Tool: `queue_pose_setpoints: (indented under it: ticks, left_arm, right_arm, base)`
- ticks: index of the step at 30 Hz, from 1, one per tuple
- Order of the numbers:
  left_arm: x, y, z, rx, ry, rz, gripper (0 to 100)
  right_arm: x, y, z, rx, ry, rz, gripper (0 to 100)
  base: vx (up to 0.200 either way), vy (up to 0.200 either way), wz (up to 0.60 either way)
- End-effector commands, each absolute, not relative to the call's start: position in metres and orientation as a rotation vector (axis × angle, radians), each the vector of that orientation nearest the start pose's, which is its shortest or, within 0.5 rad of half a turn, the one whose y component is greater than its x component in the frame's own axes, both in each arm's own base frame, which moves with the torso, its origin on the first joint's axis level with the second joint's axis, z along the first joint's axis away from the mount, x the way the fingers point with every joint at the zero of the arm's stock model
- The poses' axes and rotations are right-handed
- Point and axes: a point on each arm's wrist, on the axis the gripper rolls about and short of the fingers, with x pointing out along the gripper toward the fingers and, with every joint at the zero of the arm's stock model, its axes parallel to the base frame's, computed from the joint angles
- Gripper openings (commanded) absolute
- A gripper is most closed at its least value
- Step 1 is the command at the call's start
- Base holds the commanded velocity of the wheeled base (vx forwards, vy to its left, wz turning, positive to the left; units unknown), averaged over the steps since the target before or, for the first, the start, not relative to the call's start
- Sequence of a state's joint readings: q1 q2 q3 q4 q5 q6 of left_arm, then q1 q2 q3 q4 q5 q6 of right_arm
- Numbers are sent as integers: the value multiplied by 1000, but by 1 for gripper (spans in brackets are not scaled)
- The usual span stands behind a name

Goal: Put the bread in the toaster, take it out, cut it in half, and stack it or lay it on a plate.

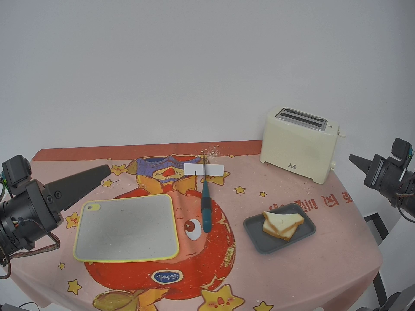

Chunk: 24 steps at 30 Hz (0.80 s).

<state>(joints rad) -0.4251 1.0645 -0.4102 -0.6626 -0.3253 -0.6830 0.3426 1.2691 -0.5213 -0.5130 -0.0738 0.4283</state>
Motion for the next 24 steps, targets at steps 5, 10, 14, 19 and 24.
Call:
queue_pose_setpoints:
  ticks: [5, 10, 14, 19, 24]
  left_arm:
    - [120, -62, 217, -593, 213, -727, 100]
    - [110, -58, 215, -565, 186, -732, 100]
    - [100, -53, 213, -565, 165, -746, 100]
    - [92, -50, 213, -569, 137, -760, 100]
    - [85, -49, 217, -566, 126, -823, 100]
  right_arm:
    - [179, 62, 199, 374, 283, 212, 0]
    - [178, 61, 195, 339, 291, 212, 0]
    - [177, 61, 195, 335, 290, 213, 0]
    - [177, 61, 195, 335, 289, 213, 0]
    - [177, 60, 197, 336, 282, 212, 0]
  base:
    - [200, 200, 0]
    - [200, 200, 0]
    - [200, 200, 0]
    - [0, 80, 0]
    - [-80, -80, 0]
